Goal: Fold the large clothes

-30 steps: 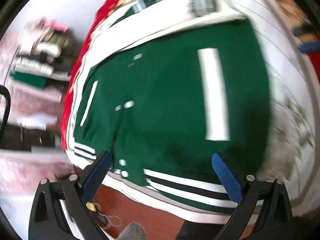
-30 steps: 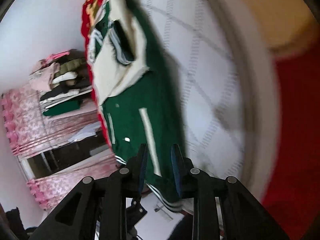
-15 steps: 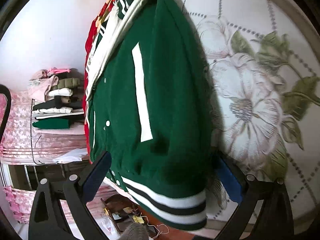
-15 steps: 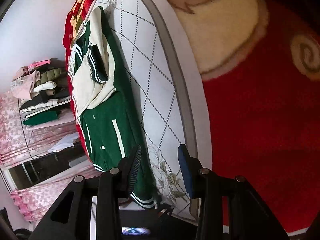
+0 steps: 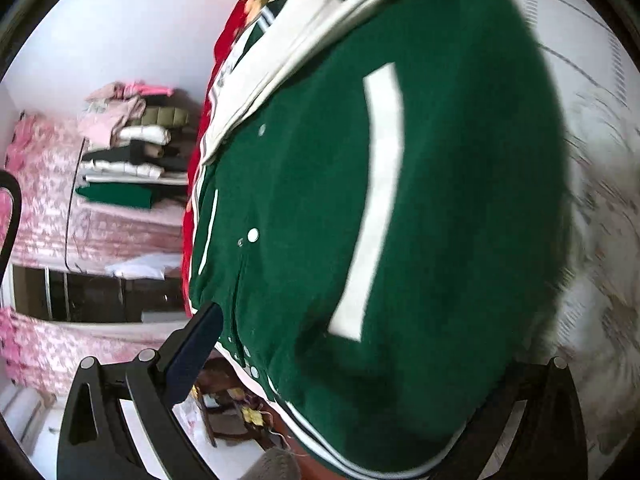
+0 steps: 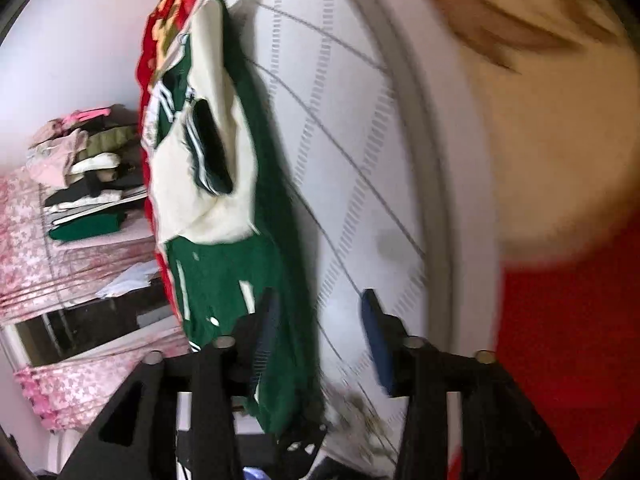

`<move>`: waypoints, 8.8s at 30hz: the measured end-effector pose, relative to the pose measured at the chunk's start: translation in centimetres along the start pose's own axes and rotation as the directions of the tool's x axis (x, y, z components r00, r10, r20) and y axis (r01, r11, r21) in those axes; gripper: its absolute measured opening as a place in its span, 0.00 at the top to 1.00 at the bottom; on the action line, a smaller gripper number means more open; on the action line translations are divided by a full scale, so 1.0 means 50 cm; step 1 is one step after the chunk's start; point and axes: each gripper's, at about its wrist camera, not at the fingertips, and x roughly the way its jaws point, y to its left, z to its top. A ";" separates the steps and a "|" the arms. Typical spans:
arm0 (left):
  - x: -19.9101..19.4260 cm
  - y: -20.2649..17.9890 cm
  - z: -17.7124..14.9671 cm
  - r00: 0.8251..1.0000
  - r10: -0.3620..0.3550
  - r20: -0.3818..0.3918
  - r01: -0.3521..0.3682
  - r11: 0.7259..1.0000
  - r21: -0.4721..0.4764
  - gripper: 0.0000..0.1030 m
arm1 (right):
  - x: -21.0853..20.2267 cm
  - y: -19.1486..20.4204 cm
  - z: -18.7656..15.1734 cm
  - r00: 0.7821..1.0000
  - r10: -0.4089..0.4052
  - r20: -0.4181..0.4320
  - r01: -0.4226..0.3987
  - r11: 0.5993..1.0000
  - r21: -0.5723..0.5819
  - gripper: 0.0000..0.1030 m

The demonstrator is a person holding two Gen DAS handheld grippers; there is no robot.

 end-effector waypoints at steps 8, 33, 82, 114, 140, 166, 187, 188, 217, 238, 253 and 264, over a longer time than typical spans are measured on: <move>0.003 0.098 0.018 0.992 -0.121 0.043 0.124 0.987 -0.100 0.37 | 0.130 0.078 0.152 0.968 0.251 -0.004 -0.251 0.968 -0.024 0.17; 0.146 0.552 -0.001 0.838 -0.513 0.184 0.545 0.779 -0.311 0.78 | 0.233 0.713 0.157 0.974 -0.154 0.167 0.176 0.976 -0.128 0.81; 0.662 0.773 -0.273 0.762 -0.629 -0.151 0.220 0.471 -0.854 0.00 | 0.655 0.672 0.303 0.975 0.000 0.221 0.013 0.998 -0.060 0.82; 0.743 0.620 0.024 0.848 -0.522 -0.094 0.357 0.692 -0.627 0.00 | 0.560 0.645 -0.006 0.934 -0.358 0.009 0.345 0.895 -0.284 0.65; 0.723 0.659 0.148 0.801 -0.598 -0.007 0.473 0.641 -0.605 0.00 | 0.316 0.531 0.153 0.849 -0.484 0.212 0.505 0.861 -0.058 0.80; 0.726 0.643 -0.385 0.501 -0.823 0.266 0.277 -0.139 -0.951 0.36 | 0.529 0.640 -0.077 0.899 -0.435 0.052 0.438 0.892 -0.113 0.66; 0.935 0.765 -0.289 0.474 -0.657 0.585 0.542 -0.306 -0.783 0.11 | 0.599 0.632 -0.182 0.940 -0.340 -0.026 0.336 0.936 -0.103 0.66; 0.938 0.761 -0.263 0.497 -0.654 0.570 0.540 -0.281 -0.793 0.07 | 0.601 0.629 -0.181 0.942 -0.335 -0.029 0.331 0.938 -0.101 0.66; 0.960 0.826 -0.331 0.676 -0.488 0.552 0.481 -0.275 -0.832 0.33 | 0.772 0.706 -0.133 0.912 -0.381 -0.155 0.336 0.908 -0.252 0.66; 0.653 1.084 -0.198 0.882 -0.145 0.449 0.470 0.341 -0.814 0.75 | 0.464 0.577 -0.212 0.892 -0.446 -0.071 0.434 0.890 -0.143 0.42; 0.276 0.674 -0.001 0.505 -0.637 0.583 0.853 0.470 -0.226 0.81 | 0.520 0.409 -0.258 0.931 -0.319 -0.176 0.303 0.947 -0.108 0.42; 0.278 0.477 0.015 0.546 -0.736 0.401 0.817 0.574 -0.057 0.79 | 0.465 0.349 -0.222 0.951 -0.221 -0.214 0.218 0.975 -0.036 0.47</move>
